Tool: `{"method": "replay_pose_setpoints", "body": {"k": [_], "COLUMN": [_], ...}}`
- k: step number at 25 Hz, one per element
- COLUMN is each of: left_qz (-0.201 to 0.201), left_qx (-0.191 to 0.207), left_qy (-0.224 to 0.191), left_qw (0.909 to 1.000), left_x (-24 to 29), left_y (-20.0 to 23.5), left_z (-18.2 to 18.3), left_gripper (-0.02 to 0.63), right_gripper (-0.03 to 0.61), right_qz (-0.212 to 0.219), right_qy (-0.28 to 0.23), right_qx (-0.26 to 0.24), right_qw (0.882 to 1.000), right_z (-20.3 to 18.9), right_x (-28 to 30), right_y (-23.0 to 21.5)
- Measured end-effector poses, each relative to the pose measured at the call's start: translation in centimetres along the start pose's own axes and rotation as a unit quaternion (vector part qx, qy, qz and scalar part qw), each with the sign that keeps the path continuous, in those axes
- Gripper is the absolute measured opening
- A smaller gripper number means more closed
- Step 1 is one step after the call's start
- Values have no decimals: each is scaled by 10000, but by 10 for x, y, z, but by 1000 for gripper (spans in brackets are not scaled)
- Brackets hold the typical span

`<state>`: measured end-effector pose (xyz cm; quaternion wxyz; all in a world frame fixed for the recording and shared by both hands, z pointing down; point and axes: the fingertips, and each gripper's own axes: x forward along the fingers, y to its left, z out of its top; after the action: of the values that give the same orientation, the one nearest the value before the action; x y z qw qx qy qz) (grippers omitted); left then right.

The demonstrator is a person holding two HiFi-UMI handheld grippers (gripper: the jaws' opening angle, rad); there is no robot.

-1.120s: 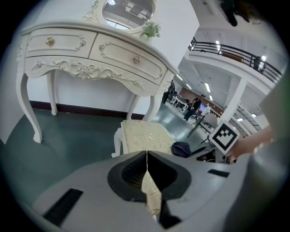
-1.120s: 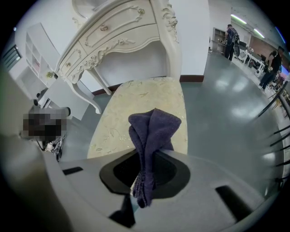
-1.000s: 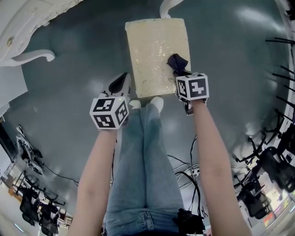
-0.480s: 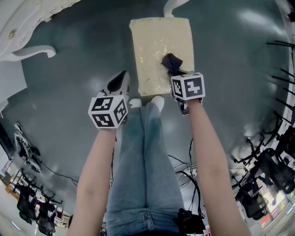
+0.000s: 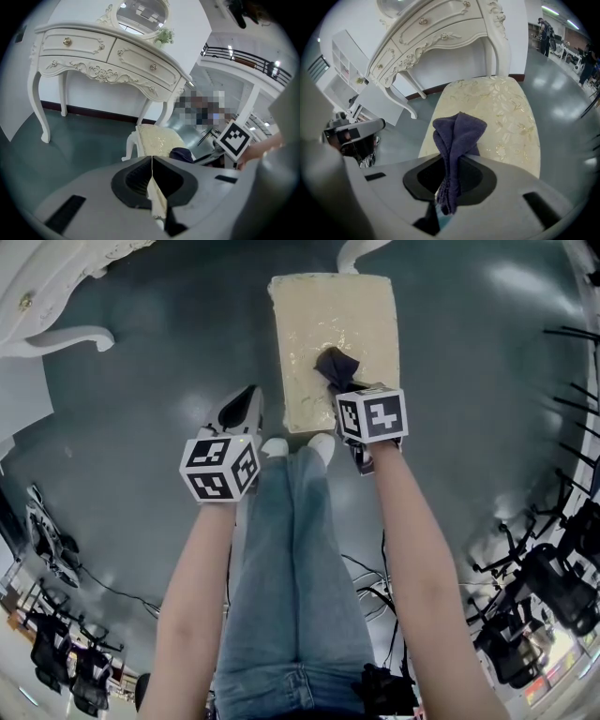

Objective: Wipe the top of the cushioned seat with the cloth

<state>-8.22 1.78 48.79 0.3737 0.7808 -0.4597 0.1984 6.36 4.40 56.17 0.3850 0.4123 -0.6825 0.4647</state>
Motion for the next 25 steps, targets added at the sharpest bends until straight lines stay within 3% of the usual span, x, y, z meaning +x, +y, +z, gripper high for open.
{"method": "replay_pose_setpoints", "body": {"k": [19, 25], "left_qz": [129, 193], "left_qx": [-108, -146], "left_qy": [-45, -48], "left_qw": [9998, 9997], "left_x": [-8, -13], "left_y": [18, 28], "left_z": [-3, -4], "left_gripper": [5, 5], "right_gripper": [44, 45], "right_qz": [619, 613], "right_qy": [40, 72], "right_qx": [-18, -92], "right_qw": [9981, 9981], "right_z": [14, 17], "right_x": [28, 38], "right_y": [70, 86]}}
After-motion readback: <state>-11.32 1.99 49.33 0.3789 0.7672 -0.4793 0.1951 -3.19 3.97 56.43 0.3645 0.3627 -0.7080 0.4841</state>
